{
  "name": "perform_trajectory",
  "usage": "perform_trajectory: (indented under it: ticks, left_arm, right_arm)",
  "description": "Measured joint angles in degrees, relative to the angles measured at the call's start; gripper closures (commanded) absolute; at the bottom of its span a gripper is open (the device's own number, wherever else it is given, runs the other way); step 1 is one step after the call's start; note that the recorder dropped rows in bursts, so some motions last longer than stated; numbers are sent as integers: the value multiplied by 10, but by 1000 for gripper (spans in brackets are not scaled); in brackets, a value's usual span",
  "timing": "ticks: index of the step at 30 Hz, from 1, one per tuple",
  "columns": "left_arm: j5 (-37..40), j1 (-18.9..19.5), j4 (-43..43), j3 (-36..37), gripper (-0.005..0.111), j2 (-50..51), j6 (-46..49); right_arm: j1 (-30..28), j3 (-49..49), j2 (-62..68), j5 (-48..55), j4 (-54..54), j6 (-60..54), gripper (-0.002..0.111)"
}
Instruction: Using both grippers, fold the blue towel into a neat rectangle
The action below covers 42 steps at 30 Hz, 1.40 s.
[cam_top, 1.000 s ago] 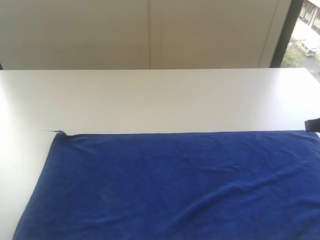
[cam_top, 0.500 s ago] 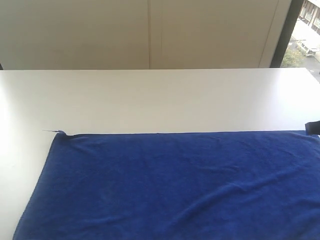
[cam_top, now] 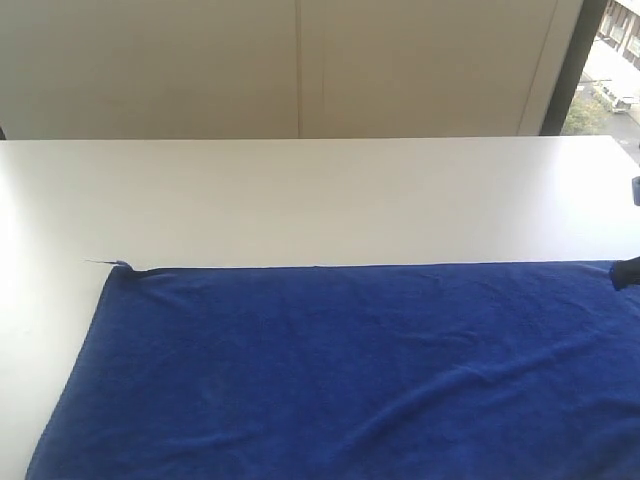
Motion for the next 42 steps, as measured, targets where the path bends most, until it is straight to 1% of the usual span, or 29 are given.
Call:
perform_trajectory:
  ticks: [1, 6, 8, 14, 21, 24, 28, 36, 39, 41, 42]
  left_arm:
    - [0, 0, -4, 0, 107, 0, 0]
    - [0, 0, -18, 0, 107, 0, 0]
    - [0, 0, -27, 0, 107, 0, 0]
    - [0, 0, -38, 0, 107, 0, 0]
    - [0, 0, -46, 0, 107, 0, 0]
    - [0, 0, -49, 0, 107, 0, 0]
    - [0, 0, -50, 0, 107, 0, -1]
    - [0, 0, -50, 0, 107, 0, -1]
    - [0, 0, -50, 0, 107, 0, -1]
    - [0, 0, -50, 0, 107, 0, -1]
    - [0, 0, -50, 0, 107, 0, -1]
  right_arm:
    - [0, 0, 1, 0, 0, 0, 98]
    - [0, 0, 2, 7, 0, -7, 65]
    - [0, 0, 2, 13, -1, -25, 58]
    - [-6, 0, 2, 12, -8, -54, 58]
    - [-53, 0, 17, -19, -1, -63, 58]
    - [-68, 0, 38, -32, 41, -99, 59]
    - [-73, 1, 62, -53, 89, -149, 63]
    - [-78, 0, 110, -74, 87, -154, 63]
    - [-91, 0, 111, -75, 88, -154, 63]
    - [-102, -1, 114, -75, 97, -154, 65]
    - [-106, -1, 115, -75, 101, -154, 67]
